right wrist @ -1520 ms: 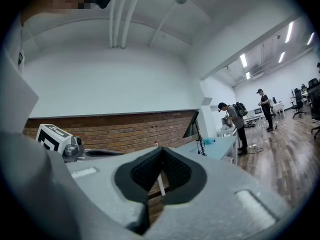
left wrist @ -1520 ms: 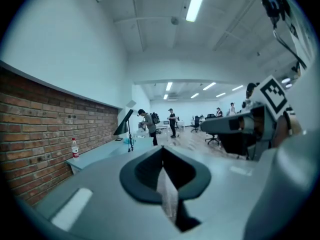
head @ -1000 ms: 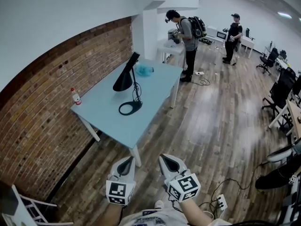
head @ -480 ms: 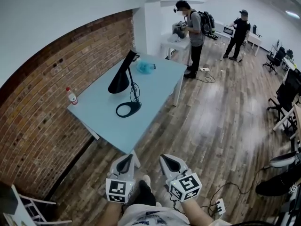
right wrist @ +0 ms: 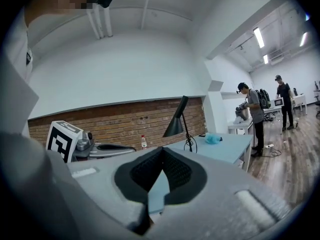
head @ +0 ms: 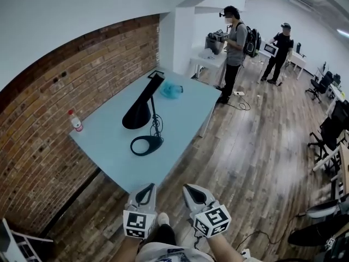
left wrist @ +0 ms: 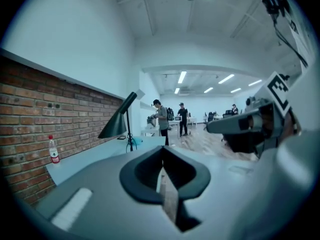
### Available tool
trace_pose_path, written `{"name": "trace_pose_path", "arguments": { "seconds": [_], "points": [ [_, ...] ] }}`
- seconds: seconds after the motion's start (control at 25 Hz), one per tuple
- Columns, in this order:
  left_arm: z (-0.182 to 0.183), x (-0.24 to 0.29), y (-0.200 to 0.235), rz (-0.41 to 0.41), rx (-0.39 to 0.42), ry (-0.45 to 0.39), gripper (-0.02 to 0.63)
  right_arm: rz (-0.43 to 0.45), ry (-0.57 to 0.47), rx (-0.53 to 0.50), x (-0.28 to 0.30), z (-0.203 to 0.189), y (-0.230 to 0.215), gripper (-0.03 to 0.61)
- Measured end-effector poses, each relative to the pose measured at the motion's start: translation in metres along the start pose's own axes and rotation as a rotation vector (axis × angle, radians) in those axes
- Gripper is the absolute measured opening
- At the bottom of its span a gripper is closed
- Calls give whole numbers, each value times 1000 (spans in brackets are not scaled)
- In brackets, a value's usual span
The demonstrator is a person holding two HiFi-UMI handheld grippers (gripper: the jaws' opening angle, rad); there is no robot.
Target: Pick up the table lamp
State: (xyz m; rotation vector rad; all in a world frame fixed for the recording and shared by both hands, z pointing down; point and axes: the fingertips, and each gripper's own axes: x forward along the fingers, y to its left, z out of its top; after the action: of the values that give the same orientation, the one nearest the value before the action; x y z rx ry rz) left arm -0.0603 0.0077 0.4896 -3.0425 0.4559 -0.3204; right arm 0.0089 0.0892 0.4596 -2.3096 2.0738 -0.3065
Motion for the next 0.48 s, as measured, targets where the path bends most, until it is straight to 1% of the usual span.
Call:
{"name": "trace_pose_path", "arguments": {
  "seconds": [0.08, 0.24, 0.48],
  "points": [
    [3, 25, 21, 1, -4, -5, -9, 11, 6, -14, 30, 9, -13, -2],
    [1, 70, 61, 2, -15, 14, -9, 23, 27, -15, 84, 17, -36, -2],
    [5, 124, 105, -5, -2, 22, -9, 45, 41, -24, 153, 29, -62, -2]
  ]
}}
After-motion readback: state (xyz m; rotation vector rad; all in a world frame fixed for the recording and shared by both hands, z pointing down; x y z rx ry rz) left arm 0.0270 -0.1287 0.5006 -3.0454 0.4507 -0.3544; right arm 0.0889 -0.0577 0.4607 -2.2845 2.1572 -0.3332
